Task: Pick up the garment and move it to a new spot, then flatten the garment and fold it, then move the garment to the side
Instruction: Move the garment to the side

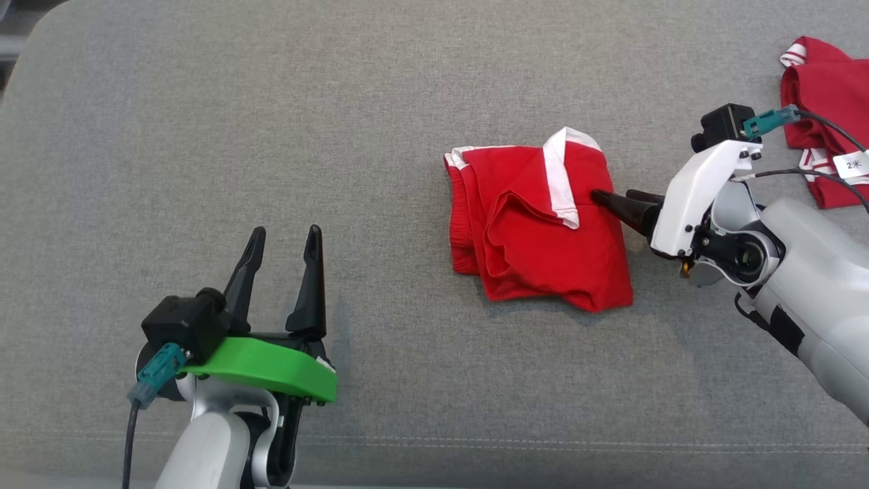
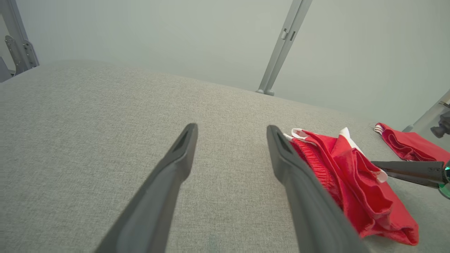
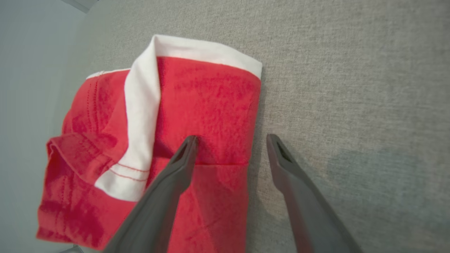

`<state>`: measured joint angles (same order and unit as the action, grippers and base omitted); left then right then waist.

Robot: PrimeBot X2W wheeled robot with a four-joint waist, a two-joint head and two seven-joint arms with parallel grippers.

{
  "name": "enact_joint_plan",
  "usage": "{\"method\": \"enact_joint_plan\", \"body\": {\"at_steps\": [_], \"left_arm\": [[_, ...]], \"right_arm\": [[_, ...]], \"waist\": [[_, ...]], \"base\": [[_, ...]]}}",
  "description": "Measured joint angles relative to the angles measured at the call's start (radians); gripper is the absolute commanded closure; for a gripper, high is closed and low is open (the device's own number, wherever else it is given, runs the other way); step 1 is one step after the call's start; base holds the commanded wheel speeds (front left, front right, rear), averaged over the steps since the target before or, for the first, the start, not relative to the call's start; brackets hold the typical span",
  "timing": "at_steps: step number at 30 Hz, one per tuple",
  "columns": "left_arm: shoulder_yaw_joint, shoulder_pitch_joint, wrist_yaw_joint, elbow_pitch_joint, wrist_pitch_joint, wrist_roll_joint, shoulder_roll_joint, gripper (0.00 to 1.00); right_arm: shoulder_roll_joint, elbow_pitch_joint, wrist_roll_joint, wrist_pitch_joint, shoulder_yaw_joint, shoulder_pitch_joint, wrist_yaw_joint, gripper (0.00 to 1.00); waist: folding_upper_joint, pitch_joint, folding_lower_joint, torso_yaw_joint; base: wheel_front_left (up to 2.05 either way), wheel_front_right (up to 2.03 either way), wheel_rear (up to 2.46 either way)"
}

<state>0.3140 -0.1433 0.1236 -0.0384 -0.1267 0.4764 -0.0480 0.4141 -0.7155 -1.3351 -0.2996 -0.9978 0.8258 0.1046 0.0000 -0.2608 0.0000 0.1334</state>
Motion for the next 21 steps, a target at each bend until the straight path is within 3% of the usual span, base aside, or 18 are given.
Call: {"method": "enact_joint_plan", "body": {"at_steps": [8, 14, 15, 17, 19, 21], "left_arm": [[-0.012, 0.000, 0.000, 0.011, -0.002, 0.000, 0.001, 0.00], [-0.011, 0.000, 0.000, 0.015, -0.002, 0.000, 0.001, 0.00], [-0.011, 0.000, 0.000, 0.016, -0.002, 0.000, 0.001, 0.00], [-0.011, 0.000, 0.000, 0.019, -0.002, 0.000, 0.001, 0.00], [-0.012, 0.000, 0.000, 0.023, -0.002, 0.000, 0.001, 0.00], [-0.012, 0.000, 0.000, 0.025, -0.003, 0.000, 0.001, 0.00]], "right_arm": [[-0.002, -0.021, -0.032, -0.055, -0.006, -0.016, 0.001, 0.00], [-0.047, -0.037, -0.092, -0.072, 0.025, -0.031, 0.001, 0.03], [-0.053, -0.037, -0.101, -0.072, 0.031, -0.033, 0.001, 0.47], [-0.060, -0.037, -0.102, -0.067, 0.034, -0.033, 0.002, 0.67], [-0.059, -0.040, -0.098, -0.052, 0.035, -0.033, 0.004, 1.00], [-0.058, -0.043, -0.095, -0.044, 0.036, -0.033, 0.004, 1.00]], "waist": [[0.0000, 0.001, 0.0000, 0.019], [0.0000, 0.001, 0.0000, 0.026], [0.0000, 0.001, 0.0000, 0.027], [0.0000, 0.001, 0.0000, 0.029], [0.0000, 0.001, 0.0000, 0.032], [0.0000, 0.002, 0.0000, 0.033]], "base": [[0.00, 0.00, 0.00], [0.00, 0.00, 0.00], [0.00, 0.00, 0.00], [0.00, 0.00, 0.00], [0.00, 0.00, 0.00], [0.00, 0.00, 0.00]]}}
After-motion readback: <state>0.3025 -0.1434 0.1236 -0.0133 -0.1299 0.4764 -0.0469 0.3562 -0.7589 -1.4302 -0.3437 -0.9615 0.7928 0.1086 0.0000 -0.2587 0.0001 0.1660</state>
